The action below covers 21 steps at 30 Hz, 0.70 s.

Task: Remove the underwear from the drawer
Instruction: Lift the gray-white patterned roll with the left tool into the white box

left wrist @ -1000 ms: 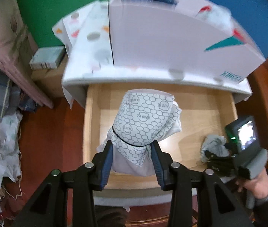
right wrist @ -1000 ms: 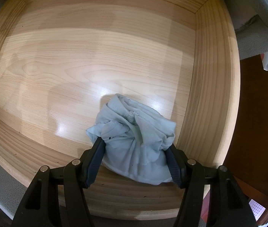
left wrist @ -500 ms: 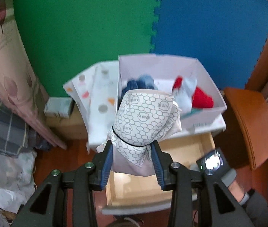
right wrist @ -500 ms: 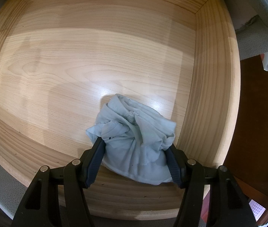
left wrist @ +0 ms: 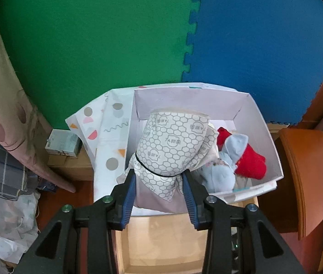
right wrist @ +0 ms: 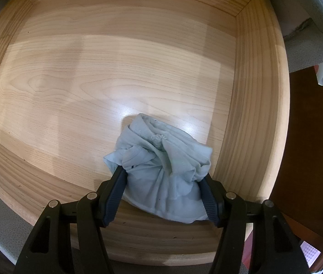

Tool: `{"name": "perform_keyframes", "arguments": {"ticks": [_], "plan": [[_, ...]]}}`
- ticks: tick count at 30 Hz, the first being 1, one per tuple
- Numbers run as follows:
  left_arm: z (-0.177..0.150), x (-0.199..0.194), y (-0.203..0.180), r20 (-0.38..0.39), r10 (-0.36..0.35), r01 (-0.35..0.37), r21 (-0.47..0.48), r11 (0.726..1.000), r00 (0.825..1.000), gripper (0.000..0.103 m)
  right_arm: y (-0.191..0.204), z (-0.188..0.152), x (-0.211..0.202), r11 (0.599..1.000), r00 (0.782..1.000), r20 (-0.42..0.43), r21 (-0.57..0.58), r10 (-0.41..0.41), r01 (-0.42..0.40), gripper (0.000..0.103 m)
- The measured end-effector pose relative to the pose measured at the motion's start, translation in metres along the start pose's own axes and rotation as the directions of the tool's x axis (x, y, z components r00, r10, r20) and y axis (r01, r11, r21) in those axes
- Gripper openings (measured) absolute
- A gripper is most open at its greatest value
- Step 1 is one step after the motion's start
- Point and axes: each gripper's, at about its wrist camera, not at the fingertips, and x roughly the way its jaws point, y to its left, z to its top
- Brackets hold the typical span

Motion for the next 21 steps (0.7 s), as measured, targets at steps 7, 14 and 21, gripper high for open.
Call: {"name": "perform_keyframes", "arguments": {"ticks": [7,14,21], "plan": [[0.011,0.051,-0.010,-0.042,0.045,-0.045,-0.003,0.999,0.998,0.039,0.000,0.001,0.000,1.000,1.000,0.004,0.001,0.002,-0.002,0.059],[0.008,0.080,-0.015,-0.043,0.119,-0.117,0.036,0.992,0.992,0.040,-0.001,0.003,0.000,1.000,1.000,0.007,-0.001,0.005,-0.005,0.059],[0.005,0.081,-0.014,-0.044,0.115,-0.112,0.051,0.992,0.992,0.046,-0.001,0.003,0.002,1.000,1.000,0.007,-0.002,0.005,-0.005,0.059]]}}
